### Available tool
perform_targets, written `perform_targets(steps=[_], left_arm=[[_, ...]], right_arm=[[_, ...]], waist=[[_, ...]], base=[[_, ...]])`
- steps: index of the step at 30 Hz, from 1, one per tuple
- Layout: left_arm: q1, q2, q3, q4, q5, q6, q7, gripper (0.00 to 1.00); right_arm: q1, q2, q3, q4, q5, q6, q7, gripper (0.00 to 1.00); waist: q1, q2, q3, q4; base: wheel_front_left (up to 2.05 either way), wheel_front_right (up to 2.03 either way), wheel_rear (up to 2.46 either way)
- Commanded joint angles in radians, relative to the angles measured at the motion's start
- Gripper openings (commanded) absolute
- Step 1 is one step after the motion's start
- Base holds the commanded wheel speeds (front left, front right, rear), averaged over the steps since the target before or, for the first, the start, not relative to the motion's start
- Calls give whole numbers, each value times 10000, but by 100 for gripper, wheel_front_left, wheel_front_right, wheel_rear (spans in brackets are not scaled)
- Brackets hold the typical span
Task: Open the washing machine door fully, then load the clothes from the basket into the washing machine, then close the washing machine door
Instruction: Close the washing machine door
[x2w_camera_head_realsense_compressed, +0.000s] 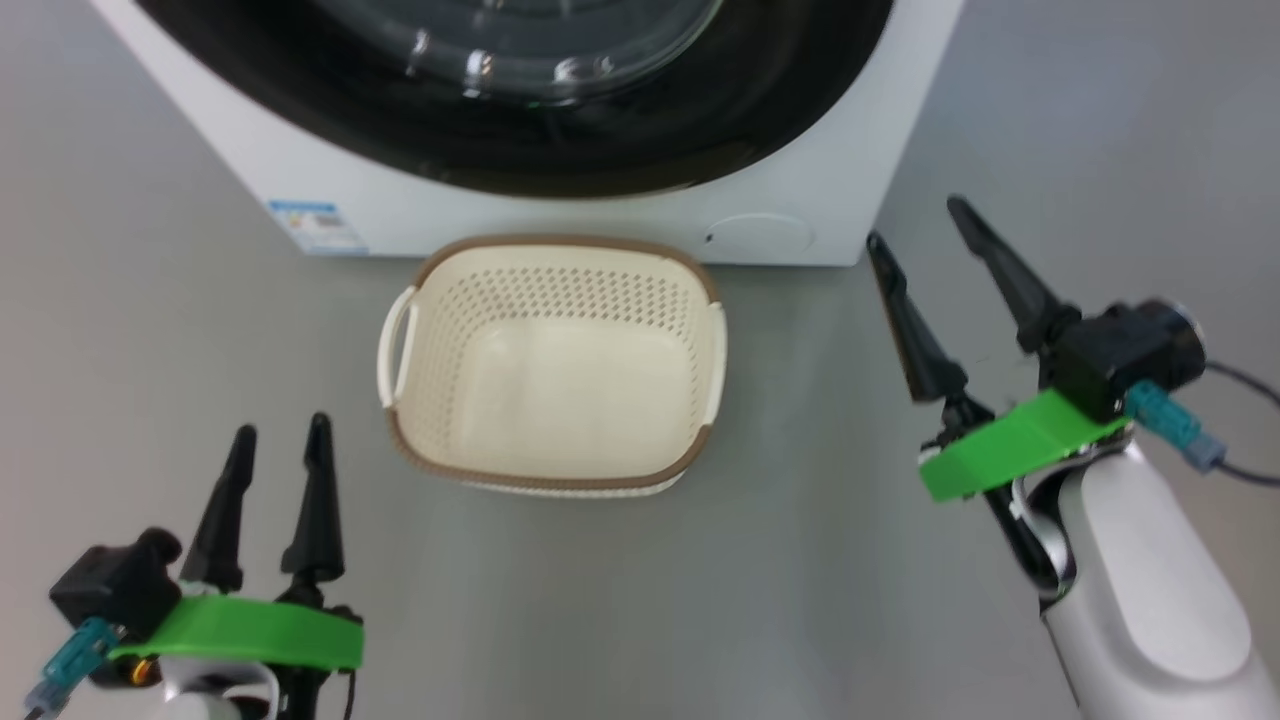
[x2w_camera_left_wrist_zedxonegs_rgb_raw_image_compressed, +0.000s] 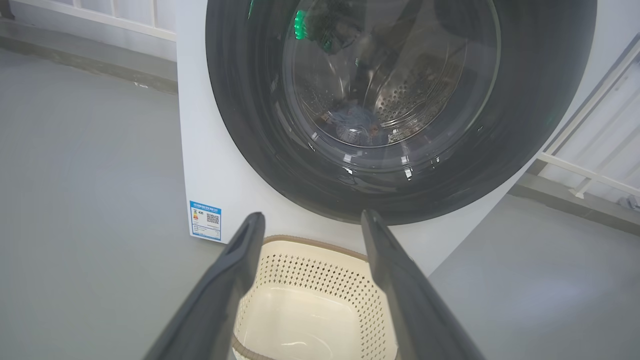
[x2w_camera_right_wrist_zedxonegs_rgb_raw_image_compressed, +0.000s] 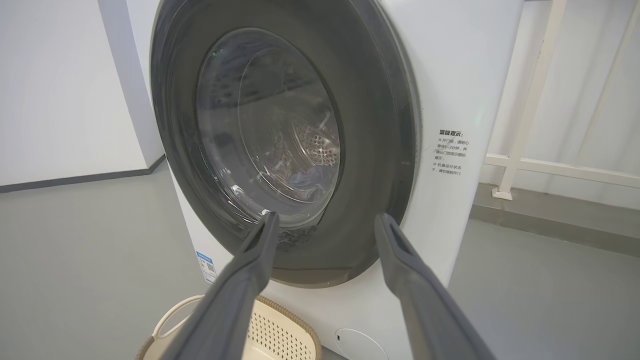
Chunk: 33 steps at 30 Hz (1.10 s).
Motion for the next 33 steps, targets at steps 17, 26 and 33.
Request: perform_targets(steps=[17, 26, 33], left_arm=[[932, 407, 1144, 454, 479, -25, -63, 100], [1224, 322, 1143, 1221, 812, -25, -63, 100], [1294, 445, 1147, 1355, 1090, -25, -63, 100]], right_arm=[[3238, 533, -1084, -887, 62, -57, 4, 100], [4235, 709, -1878, -934, -24, -57, 4, 100], [4282, 709, -1920, -703, -65, -57, 4, 100]], waist=[[0, 0, -2252, -2194], [0, 0, -2815, -2384], [0, 0, -2985, -2485]], base=[[0, 0, 0], [0, 0, 0], [0, 0, 0]])
